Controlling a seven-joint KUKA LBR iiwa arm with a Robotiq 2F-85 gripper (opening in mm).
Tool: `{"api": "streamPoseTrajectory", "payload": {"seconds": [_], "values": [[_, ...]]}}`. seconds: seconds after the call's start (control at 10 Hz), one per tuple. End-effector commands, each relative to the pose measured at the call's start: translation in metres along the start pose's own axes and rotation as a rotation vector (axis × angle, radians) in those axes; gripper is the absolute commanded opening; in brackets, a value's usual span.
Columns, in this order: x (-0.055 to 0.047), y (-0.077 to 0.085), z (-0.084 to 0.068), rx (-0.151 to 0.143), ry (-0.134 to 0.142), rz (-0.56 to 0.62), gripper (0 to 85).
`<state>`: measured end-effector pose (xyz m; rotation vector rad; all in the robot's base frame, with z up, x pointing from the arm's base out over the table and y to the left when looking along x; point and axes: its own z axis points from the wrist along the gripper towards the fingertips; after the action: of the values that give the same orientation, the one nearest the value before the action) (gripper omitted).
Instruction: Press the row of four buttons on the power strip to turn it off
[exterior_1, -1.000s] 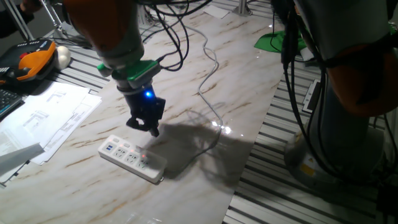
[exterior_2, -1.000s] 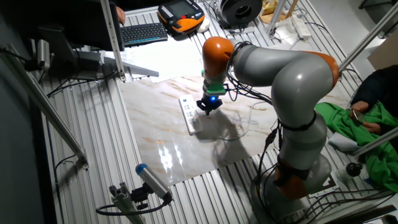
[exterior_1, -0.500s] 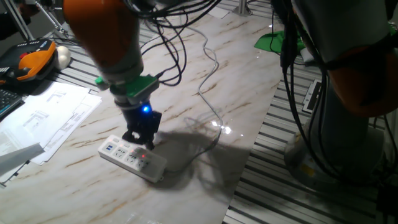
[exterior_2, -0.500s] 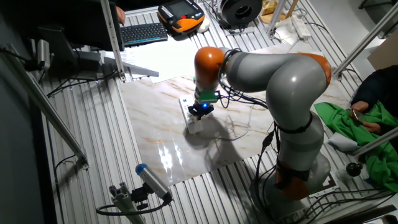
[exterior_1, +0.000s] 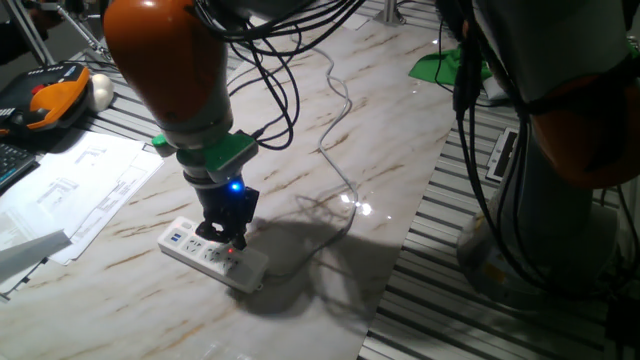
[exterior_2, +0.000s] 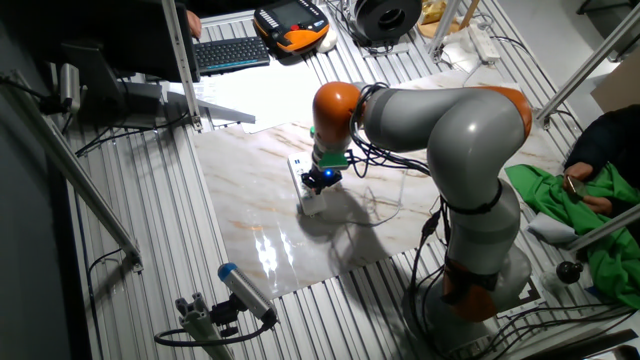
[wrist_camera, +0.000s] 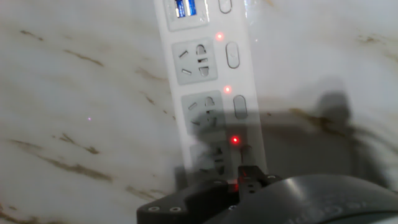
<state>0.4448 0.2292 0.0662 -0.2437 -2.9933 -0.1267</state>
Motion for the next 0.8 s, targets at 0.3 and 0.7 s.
{"api": "streamPoseTrajectory", "payload": {"seconds": [0.3,0.7], "values": [[-0.002,-0.003,0.005,0.003,-0.006,-0.012,0.0],[-0.002,-0.003,0.013,-0.001,-0.017,-0.014,0.0]]}}
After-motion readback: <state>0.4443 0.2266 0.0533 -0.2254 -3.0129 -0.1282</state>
